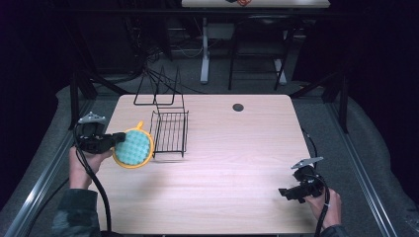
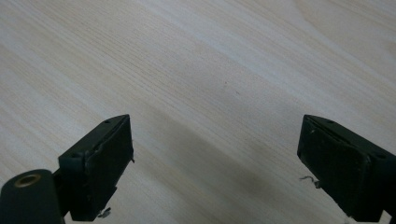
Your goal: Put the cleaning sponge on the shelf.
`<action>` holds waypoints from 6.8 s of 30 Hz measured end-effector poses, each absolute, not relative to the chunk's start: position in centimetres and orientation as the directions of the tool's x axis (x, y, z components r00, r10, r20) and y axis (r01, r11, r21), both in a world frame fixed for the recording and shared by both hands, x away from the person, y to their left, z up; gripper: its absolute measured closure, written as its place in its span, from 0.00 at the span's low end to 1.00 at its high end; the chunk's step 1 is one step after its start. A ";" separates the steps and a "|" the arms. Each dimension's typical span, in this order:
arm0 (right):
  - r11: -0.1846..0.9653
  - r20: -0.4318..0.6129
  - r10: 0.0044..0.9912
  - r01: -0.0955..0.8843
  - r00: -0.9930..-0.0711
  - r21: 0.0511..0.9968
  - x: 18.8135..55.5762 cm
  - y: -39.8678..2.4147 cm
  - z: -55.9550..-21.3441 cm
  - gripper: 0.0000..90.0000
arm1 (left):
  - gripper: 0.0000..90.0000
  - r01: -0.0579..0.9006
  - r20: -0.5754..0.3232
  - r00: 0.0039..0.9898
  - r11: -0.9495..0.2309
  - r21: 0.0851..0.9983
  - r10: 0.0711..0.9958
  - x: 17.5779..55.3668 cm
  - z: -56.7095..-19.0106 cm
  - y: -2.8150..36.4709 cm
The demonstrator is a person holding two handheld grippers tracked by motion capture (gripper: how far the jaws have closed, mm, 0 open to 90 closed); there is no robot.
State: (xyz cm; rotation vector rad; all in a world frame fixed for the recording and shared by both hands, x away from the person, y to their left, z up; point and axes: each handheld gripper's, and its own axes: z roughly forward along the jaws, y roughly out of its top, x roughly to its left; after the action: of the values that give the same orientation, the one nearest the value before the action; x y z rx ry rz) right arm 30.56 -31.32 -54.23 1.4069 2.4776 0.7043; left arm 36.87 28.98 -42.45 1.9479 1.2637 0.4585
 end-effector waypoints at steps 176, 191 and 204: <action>0.420 0.050 0.862 0.767 -0.504 0.486 29.4 -32.2 -54.2 0.13 | 0.08 0.636 -0.113 0.280 -0.096 0.766 0.953 40.8 -48.8 26.3; 0.423 0.044 0.863 0.766 -0.504 0.485 29.4 -32.2 -54.2 0.13 | 0.00 0.686 -0.026 0.345 -0.234 0.689 0.938 36.6 -50.5 25.0; 0.424 0.048 0.860 0.763 -0.508 0.488 29.3 -31.9 -54.4 0.13 | 0.00 0.724 -0.036 0.368 -0.262 0.638 0.929 33.9 -52.6 25.4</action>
State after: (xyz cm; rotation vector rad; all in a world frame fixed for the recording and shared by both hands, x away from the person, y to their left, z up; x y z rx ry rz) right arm 29.30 -31.87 -54.38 1.4286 2.4673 0.6801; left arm 33.89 25.43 -52.60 2.0662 1.4232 0.4715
